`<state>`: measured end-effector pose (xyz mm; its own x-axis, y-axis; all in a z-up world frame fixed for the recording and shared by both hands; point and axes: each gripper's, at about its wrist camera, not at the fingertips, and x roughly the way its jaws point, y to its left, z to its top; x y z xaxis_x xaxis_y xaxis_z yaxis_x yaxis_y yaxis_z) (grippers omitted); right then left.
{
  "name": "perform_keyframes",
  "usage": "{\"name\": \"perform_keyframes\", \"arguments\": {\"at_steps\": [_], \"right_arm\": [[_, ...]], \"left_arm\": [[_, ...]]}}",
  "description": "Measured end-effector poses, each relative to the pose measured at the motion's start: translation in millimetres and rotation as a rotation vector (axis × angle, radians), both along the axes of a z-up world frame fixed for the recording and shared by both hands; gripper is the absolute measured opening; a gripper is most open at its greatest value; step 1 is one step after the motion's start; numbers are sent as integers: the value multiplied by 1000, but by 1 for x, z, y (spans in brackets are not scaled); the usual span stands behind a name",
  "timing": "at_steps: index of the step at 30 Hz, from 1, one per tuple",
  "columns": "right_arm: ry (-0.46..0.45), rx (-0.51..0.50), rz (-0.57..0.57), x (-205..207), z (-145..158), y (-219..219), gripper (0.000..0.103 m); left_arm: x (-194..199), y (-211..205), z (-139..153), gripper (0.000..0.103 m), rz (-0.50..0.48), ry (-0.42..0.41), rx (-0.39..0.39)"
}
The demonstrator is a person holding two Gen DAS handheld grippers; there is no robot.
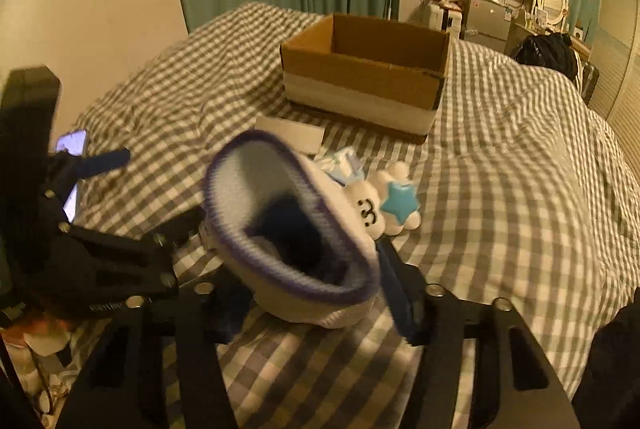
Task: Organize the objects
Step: 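Grasp the white knit sock with purple rim with the right gripper, then grasp the toothpaste tube with the left gripper while the right gripper holds the sock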
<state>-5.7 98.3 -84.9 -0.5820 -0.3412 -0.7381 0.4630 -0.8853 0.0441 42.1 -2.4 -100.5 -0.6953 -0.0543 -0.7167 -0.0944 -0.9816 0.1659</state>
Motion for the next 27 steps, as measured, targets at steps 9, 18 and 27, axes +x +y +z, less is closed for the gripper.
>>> {"name": "perform_keyframes", "arguments": {"at_steps": [9, 18, 27], "right_arm": [[94, -16, -77, -2, 33, 27, 46], [102, -14, -114, -7, 40, 39, 46], [118, -9, -118, -4, 46, 44, 46]], "left_arm": [[-20, 35, -20, 93, -114, -70, -9], [-26, 42, -32, 21, -160, -142, -1], [-17, 42, -6, 9, -176, -96, 46]]}}
